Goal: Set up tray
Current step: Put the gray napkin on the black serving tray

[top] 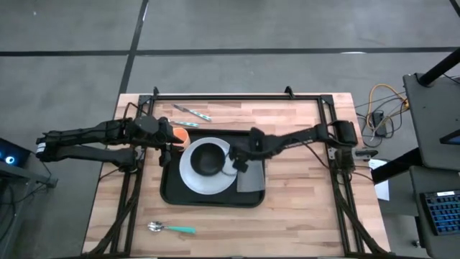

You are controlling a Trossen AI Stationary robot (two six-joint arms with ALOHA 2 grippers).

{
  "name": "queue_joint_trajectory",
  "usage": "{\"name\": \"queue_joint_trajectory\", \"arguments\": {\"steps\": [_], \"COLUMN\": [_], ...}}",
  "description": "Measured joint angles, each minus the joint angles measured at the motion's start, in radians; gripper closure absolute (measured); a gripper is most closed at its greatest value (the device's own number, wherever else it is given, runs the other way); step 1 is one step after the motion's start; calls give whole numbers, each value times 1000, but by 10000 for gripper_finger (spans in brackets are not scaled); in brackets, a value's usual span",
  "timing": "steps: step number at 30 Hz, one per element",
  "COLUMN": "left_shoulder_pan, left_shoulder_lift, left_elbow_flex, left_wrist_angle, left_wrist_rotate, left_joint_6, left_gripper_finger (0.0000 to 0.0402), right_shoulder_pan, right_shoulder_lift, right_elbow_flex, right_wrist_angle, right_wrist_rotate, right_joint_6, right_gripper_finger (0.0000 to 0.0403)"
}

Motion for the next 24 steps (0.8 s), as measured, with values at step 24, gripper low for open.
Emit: {"name": "queue_joint_trajectory", "arguments": {"steps": [24], "left_shoulder_pan": [0], "left_shoulder_lift": [0], "left_elbow_flex": [-2], "left_wrist_angle": [0], "left_wrist_rotate": [0], "left_joint_6": [0], "left_gripper_finger": [300], "right_shoulder_pan": [-88], "right_shoulder_lift": [60], "right_elbow_flex": [-57], "right_wrist_angle": [129], "right_wrist_rotate": [-169], "right_joint_6": [-68], "right_gripper_finger": [395]}}
